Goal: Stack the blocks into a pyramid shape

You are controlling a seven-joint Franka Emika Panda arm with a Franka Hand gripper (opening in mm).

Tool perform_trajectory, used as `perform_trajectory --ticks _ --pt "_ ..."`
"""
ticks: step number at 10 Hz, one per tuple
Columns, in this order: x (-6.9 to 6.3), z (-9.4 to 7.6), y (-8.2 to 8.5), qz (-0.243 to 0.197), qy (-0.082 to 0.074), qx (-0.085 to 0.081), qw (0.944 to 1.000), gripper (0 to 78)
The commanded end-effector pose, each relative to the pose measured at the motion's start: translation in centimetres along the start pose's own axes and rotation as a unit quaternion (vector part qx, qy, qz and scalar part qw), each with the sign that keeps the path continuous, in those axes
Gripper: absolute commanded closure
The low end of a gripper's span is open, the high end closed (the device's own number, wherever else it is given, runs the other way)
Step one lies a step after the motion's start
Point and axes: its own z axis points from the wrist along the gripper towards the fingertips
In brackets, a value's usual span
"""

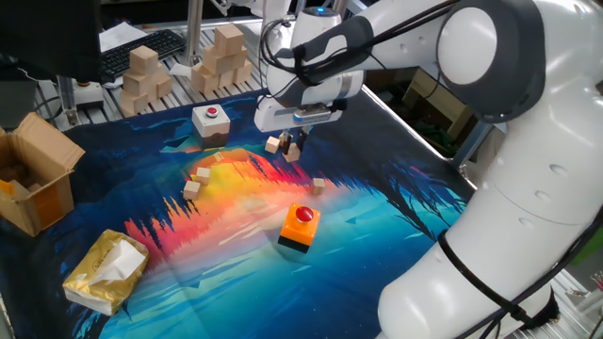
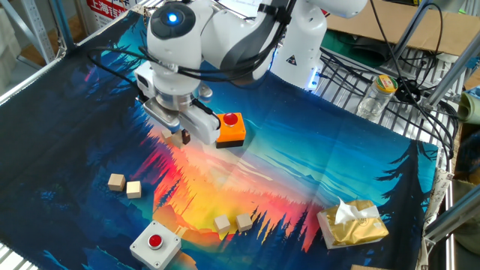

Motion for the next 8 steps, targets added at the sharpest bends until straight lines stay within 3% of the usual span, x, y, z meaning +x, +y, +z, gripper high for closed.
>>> perform_trajectory --ticks 1,8 --pt "-0.1 0.0 0.0 -0.001 -0.002 0.001 1.0000 76.4" --pt "-1.9 2.5 0.3 -0.022 -0.012 -0.002 0.9997 76.4"
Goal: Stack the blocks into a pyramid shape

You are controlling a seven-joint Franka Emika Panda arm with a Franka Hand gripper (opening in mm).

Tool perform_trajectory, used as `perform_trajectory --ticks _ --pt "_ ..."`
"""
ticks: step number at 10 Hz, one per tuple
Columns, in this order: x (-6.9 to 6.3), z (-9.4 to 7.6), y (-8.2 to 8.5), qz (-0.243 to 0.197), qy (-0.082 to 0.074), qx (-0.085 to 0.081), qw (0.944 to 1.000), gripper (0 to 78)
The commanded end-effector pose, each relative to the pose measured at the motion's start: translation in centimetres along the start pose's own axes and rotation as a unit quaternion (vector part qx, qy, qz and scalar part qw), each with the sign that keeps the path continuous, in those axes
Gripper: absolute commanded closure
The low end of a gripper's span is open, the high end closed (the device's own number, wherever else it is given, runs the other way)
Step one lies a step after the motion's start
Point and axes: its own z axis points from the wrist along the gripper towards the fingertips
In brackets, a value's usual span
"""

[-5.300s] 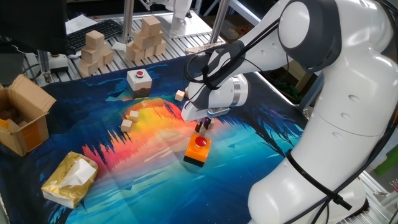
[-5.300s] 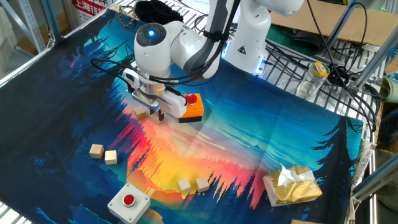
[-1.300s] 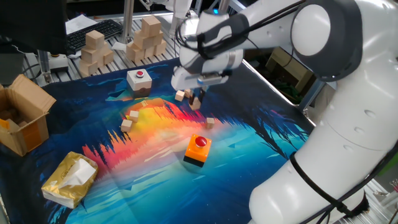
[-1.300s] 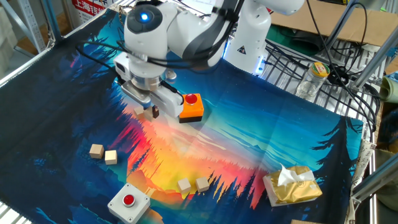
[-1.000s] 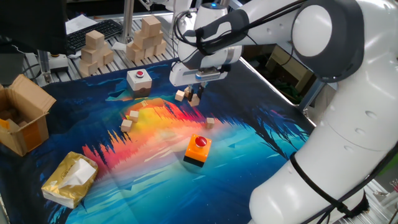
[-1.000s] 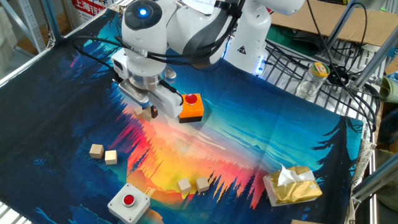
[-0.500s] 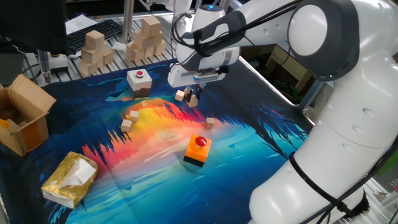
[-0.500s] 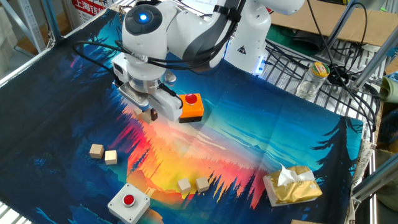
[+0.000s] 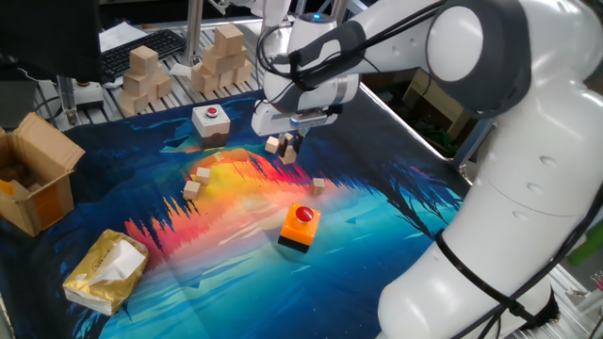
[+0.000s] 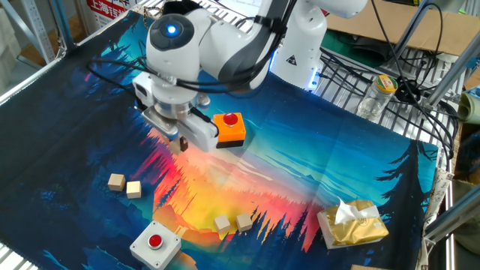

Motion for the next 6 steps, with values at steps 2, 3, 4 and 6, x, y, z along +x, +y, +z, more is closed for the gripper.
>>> perform_trajectory --ticks 2,3,4,6 --pt "-1.2 1.0 0.0 -0.020 -0.005 0.001 0.9998 76.4" --pt "-1.3 2.1 0.0 -0.025 -0.011 0.000 0.9996 76.4" --pt "-1.2 2.6 -0.1 -0.029 -0.015 0.001 0.9995 76.4" --pt "-1.2 3.5 -0.2 -0.036 -0.021 0.001 0.9992 76.4"
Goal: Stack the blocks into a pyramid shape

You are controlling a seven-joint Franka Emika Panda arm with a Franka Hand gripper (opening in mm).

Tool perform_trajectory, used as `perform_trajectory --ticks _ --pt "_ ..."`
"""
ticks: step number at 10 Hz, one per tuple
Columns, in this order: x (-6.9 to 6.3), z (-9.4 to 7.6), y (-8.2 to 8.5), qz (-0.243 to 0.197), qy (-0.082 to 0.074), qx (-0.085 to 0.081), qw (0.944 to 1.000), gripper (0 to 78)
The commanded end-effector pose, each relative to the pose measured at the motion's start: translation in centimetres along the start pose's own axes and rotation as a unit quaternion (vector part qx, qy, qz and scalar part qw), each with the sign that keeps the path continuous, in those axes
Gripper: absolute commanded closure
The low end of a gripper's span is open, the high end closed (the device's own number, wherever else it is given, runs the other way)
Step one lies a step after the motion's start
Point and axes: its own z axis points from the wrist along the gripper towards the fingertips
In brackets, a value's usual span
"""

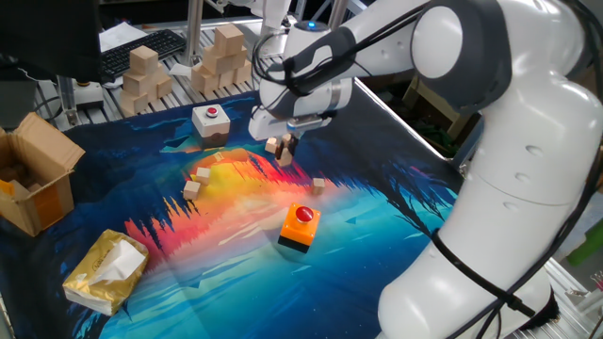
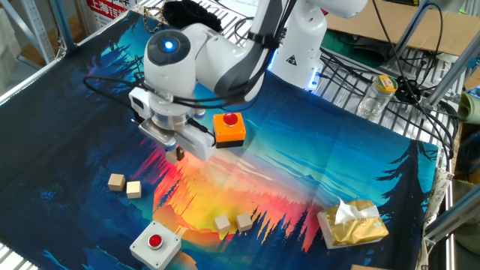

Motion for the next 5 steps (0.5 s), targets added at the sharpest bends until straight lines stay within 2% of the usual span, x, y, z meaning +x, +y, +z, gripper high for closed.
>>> perform_trajectory --ticks 1,5 --pt "0.03 1.70 -0.23 -0.015 -0.014 0.002 0.9998 76.4" --pt "-0.08 2.58 -0.39 -0.030 -0.014 0.001 0.9995 76.4"
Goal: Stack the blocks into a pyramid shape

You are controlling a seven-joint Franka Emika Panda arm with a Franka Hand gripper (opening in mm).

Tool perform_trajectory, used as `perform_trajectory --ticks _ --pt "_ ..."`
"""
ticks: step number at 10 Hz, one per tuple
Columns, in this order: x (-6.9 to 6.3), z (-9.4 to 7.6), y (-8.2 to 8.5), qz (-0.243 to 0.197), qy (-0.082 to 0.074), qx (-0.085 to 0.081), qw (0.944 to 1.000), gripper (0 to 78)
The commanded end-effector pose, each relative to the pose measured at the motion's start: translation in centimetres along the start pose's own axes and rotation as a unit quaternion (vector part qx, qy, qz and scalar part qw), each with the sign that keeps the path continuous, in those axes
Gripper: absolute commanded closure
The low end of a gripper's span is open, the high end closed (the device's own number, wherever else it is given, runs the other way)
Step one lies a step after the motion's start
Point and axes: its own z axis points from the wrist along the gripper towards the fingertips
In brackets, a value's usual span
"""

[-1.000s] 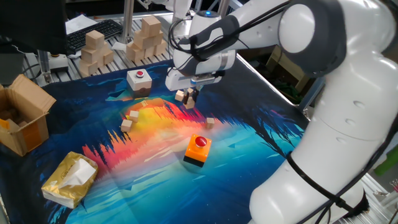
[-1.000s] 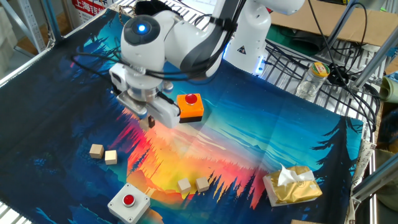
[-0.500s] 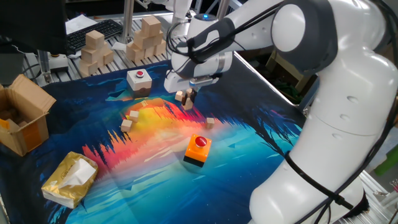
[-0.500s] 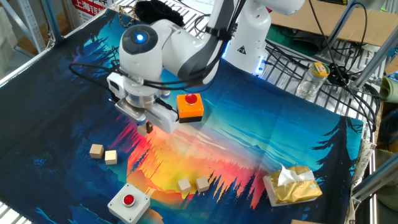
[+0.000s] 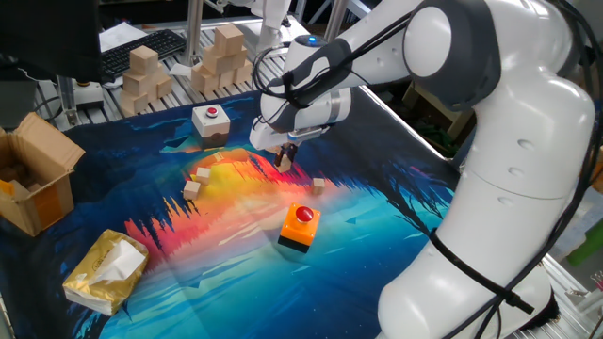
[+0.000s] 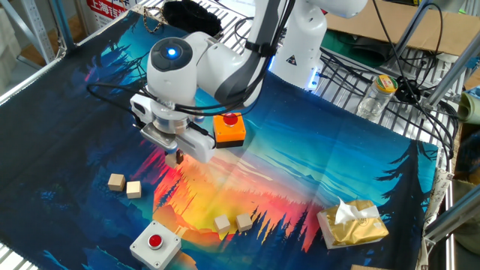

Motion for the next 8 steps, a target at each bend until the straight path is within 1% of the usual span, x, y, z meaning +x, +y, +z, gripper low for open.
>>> perform_trajectory --ticks 1,4,8 --pt "-0.24 0.66 -0.18 -0.014 -0.004 0.000 0.9999 76.4" --pt "-0.44 1.41 -0.34 -0.024 -0.004 -0.002 0.9997 76.4" --pt "-0.56 1.31 -0.20 -0.018 0.001 -0.003 0.9998 76.4"
